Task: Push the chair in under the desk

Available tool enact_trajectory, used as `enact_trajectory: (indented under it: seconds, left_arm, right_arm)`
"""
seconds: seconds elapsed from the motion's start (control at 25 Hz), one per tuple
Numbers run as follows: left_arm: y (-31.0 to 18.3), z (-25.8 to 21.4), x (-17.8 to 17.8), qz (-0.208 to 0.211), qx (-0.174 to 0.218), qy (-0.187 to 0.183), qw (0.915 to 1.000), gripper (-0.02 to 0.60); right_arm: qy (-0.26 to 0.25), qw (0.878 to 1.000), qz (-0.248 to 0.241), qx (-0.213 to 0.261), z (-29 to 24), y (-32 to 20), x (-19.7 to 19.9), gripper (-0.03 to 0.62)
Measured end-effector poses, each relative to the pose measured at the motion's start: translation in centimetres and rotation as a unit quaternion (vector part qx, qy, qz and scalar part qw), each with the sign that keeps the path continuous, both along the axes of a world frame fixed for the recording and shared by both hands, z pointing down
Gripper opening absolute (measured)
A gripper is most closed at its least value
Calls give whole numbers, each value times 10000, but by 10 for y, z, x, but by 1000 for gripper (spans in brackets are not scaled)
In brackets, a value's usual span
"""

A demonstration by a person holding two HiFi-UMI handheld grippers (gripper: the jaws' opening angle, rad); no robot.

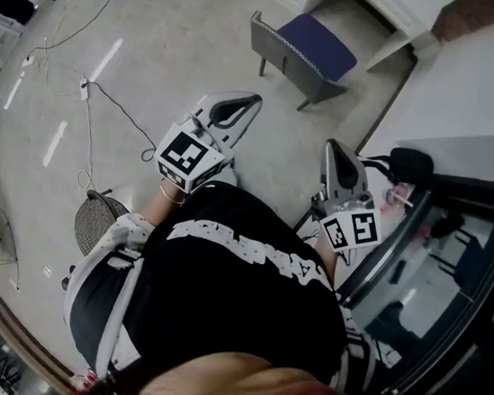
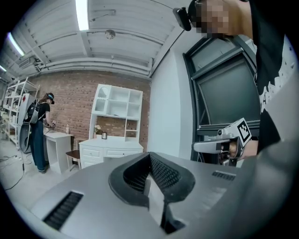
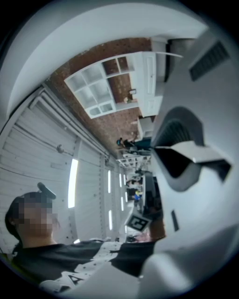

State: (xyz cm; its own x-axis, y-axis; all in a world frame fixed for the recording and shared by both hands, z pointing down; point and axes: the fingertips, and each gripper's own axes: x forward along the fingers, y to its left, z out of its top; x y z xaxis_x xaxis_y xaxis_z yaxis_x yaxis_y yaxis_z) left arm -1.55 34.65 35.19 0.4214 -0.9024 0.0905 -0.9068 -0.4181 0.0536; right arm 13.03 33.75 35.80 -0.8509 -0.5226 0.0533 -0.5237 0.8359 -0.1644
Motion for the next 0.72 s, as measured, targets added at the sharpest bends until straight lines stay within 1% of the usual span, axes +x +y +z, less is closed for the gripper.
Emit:
enact_trajectory:
  seconds: [0.16, 0.36, 0.6, 0.72]
  left_arm:
    - [-13, 1, -22, 43, 3, -6, 10000, 34]
    - [-26, 4, -53, 44, -14, -133, 9999, 34]
    - [-39, 10, -88, 42, -73, -89, 9999, 34]
    - [-45, 9, -100, 108, -24, -119, 9999, 34]
  right_arm:
    - [69, 10000, 25, -36, 2, -14, -21, 32]
    - [171, 9998, 85, -33, 3, -29, -46, 32]
    - [326, 9993, 167, -17, 6, -48, -77, 32]
    - [476, 9986, 225, -38, 8, -56, -92, 32]
